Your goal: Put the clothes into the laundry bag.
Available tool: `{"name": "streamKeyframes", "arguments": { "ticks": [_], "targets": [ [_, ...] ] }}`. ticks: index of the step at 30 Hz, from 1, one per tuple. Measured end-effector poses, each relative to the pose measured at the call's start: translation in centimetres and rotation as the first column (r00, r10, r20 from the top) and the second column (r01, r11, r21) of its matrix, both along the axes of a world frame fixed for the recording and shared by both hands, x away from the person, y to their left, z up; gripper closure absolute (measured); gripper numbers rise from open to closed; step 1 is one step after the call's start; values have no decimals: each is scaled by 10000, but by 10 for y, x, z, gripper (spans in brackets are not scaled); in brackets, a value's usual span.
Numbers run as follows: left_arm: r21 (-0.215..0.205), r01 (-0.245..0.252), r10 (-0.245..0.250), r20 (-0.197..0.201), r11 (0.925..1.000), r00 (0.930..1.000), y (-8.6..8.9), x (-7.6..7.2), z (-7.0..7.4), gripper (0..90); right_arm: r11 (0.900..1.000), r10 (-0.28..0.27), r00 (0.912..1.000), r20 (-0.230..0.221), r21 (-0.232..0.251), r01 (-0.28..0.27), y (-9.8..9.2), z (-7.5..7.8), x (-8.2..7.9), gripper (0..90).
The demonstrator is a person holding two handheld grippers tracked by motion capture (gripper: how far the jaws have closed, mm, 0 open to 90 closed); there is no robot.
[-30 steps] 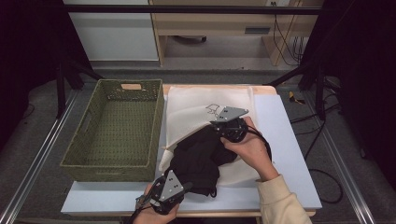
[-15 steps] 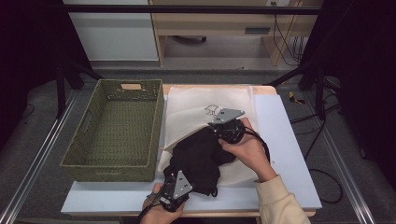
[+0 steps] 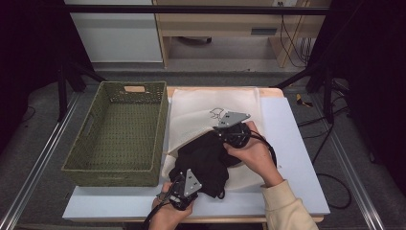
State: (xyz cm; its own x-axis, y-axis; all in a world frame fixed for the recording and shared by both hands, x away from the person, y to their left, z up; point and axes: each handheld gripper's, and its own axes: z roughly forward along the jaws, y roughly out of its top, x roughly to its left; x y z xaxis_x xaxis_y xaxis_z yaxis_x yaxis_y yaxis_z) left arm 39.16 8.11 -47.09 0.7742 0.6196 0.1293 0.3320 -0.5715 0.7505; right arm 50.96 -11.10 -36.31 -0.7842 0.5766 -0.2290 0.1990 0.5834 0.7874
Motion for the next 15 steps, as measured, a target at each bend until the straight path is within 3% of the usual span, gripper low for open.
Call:
{"name": "streamKeyframes", "arguments": {
  "ticks": [15],
  "targets": [
    [6,-155,155,105,9999,9998,-3,5,-1,900,10000,26,10000,-57,10,-26,0,-1,0,864]
  ]
}}
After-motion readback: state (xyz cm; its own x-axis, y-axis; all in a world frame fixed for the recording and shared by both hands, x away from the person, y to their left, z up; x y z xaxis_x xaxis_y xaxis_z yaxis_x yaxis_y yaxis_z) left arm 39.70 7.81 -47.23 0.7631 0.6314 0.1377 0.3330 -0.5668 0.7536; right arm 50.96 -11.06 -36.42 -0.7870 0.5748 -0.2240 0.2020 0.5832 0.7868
